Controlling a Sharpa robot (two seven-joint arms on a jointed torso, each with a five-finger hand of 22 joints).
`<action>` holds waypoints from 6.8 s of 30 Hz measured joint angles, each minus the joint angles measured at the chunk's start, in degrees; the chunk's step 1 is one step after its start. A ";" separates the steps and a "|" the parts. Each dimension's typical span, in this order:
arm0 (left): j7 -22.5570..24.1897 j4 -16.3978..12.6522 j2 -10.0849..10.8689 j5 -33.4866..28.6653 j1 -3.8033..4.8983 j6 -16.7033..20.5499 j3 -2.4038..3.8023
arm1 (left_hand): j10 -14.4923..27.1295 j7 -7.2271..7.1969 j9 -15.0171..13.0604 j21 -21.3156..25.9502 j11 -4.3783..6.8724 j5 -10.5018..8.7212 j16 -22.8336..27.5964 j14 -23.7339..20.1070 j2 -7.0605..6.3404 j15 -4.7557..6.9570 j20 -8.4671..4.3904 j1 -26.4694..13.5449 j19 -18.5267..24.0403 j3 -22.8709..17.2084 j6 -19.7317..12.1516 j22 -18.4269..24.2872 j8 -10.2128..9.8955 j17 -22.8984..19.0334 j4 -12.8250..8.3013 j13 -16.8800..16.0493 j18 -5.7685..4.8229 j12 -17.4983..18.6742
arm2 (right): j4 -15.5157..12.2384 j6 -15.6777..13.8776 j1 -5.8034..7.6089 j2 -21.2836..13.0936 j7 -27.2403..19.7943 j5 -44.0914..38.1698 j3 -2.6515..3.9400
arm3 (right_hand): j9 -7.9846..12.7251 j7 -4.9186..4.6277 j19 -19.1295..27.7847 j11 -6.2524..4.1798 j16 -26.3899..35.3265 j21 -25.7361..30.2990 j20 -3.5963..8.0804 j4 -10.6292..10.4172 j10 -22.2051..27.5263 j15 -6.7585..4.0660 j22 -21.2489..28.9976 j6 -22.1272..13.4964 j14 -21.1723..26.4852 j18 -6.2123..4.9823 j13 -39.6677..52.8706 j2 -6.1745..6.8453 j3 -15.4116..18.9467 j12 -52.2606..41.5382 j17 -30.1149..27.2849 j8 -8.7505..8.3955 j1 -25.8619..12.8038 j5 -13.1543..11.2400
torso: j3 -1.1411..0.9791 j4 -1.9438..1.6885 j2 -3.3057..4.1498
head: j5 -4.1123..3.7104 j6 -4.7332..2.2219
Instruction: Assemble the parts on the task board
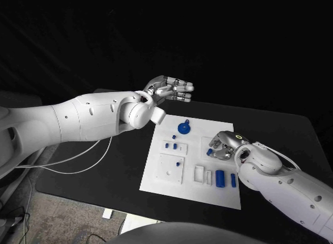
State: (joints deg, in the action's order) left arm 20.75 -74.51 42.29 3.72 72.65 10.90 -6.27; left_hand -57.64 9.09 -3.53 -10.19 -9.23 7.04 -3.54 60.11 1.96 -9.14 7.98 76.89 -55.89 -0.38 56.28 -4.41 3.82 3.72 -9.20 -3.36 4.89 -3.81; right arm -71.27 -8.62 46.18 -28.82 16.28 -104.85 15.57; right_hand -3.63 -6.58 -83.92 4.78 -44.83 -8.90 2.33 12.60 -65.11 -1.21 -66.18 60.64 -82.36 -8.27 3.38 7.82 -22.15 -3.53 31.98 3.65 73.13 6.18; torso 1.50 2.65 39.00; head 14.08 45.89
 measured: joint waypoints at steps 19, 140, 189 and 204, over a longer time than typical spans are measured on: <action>-0.15 0.30 -0.06 0.00 0.00 0.20 0.00 | 0.00 0.00 0.00 0.00 0.00 0.00 0.00 -0.02 0.00 0.02 0.20 0.00 0.20 0.00 0.00 0.00 0.00 0.00 0.00 0.00 0.00 0.00 | 0.44 -2.23 -0.41 0.78 -0.59 -0.09 -0.80 | 0.00 0.27 -0.05 -1.42 -0.66 -1.44 0.66 0.69 -5.66 -0.67 -3.11 4.25 -0.26 0.42 0.00 0.03 -11.47 0.00 0.97 0.00 -2.24 -2.67 | -0.04 0.02 0.00 | 0.01 0.30; 0.16 3.34 -2.35 -0.49 -0.03 0.22 -0.13 | 0.00 -0.20 0.00 0.00 0.00 0.00 0.00 -0.02 0.00 0.02 0.20 0.00 0.20 -0.16 0.20 0.00 0.00 0.00 0.15 0.00 0.00 0.00 | -6.28 -8.90 -1.11 8.17 -1.41 -2.28 -12.21 | -0.47 1.97 0.09 -2.86 -0.66 -1.64 2.55 2.90 -12.39 -2.26 -8.57 11.51 -0.46 2.61 0.14 -2.26 -16.36 0.23 1.53 -0.18 -2.38 -2.29 | -0.01 0.02 -0.01 | 3.14 1.71; 0.10 3.47 -2.62 -0.67 -0.04 0.04 -0.15 | 0.00 -0.20 0.00 0.00 0.00 0.00 0.00 -0.02 0.31 0.02 0.20 -0.31 0.20 -0.16 0.20 -0.01 0.00 0.00 0.15 0.00 0.00 0.00 | -4.09 -13.26 -1.10 9.58 -3.29 -0.69 -15.10 | -0.13 -0.43 -0.12 0.21 -1.41 0.81 0.70 3.05 -0.43 -0.80 -6.58 3.01 0.01 0.75 -0.08 0.50 -7.08 0.07 1.01 0.10 -4.33 6.92 | 0.03 0.02 -0.01 | 3.14 1.93; -0.01 3.37 -2.12 -0.75 -0.04 -0.06 -0.16 | 0.00 -0.20 0.00 0.00 0.00 0.00 0.00 -0.24 0.31 -0.20 0.20 -0.31 0.20 -0.16 0.20 -0.01 0.00 0.00 0.16 0.00 0.00 0.00 | -9.55 -17.99 -1.15 5.93 -3.72 1.70 -13.79 | -0.12 0.38 -0.20 1.02 -1.17 2.80 -0.24 -0.59 5.33 0.40 -4.64 0.56 0.99 -0.42 -0.04 1.91 3.29 -0.61 0.24 0.10 -0.34 8.03 | -0.03 0.05 -0.03 | 2.85 1.77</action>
State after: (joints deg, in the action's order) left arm 20.74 -71.14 40.17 2.97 72.61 10.84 -6.43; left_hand -57.64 8.89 -3.53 -10.19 -9.23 7.04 -3.54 59.86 2.27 -9.33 8.18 76.59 -55.69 -0.54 56.49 -4.41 3.82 3.72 -9.05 -3.36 4.89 -3.81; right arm -80.82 -26.61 45.04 -22.89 12.56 -103.15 1.78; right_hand -3.74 -6.20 -84.11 5.80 -46.00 -6.10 2.10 12.02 -59.78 -0.80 -70.82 61.19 -81.37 -8.70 3.33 9.73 -18.85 -4.14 32.22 3.76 72.80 14.20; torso 1.47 2.70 38.96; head 16.92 47.66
